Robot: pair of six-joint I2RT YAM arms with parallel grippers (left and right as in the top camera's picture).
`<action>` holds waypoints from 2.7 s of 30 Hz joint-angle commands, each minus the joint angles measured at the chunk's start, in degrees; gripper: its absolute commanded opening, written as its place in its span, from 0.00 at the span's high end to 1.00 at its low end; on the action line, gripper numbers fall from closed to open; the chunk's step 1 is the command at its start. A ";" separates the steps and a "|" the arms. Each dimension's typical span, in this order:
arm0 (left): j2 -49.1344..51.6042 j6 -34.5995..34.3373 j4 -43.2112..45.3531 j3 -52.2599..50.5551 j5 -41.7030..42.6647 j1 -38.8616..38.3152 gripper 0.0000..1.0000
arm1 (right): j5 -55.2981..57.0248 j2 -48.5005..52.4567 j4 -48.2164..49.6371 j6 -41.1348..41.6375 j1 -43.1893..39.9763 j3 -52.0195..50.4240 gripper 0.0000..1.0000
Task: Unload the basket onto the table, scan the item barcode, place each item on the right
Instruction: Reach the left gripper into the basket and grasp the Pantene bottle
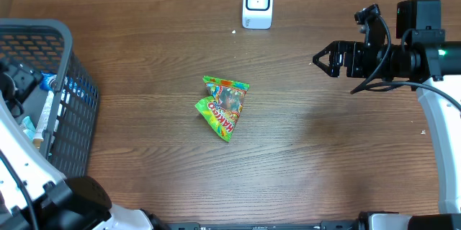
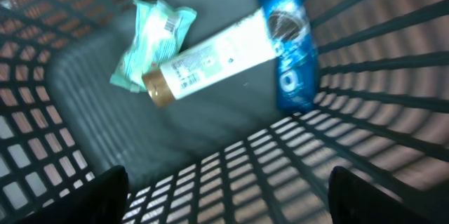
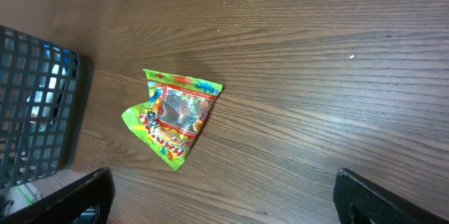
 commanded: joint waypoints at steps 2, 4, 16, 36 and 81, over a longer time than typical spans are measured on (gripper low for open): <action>2.67 7.04 4.66 -6.29 -3.32 0.02 0.15 | -0.11 -0.24 0.37 0.17 0.26 1.11 0.00; 4.68 10.43 7.98 -7.76 -4.28 0.02 0.18 | -0.09 -0.24 0.48 0.17 0.26 1.11 0.00; 21.57 22.14 18.51 -8.02 -0.94 -0.13 0.19 | -0.13 -0.24 0.59 0.22 0.26 1.11 0.00; 28.83 22.18 15.32 -8.15 -4.20 -0.02 0.58 | -0.11 -0.24 0.61 0.20 0.26 1.11 0.00; -1.27 22.97 -8.22 34.14 29.57 -5.64 0.96 | -0.11 -0.20 1.46 0.20 0.26 1.11 0.00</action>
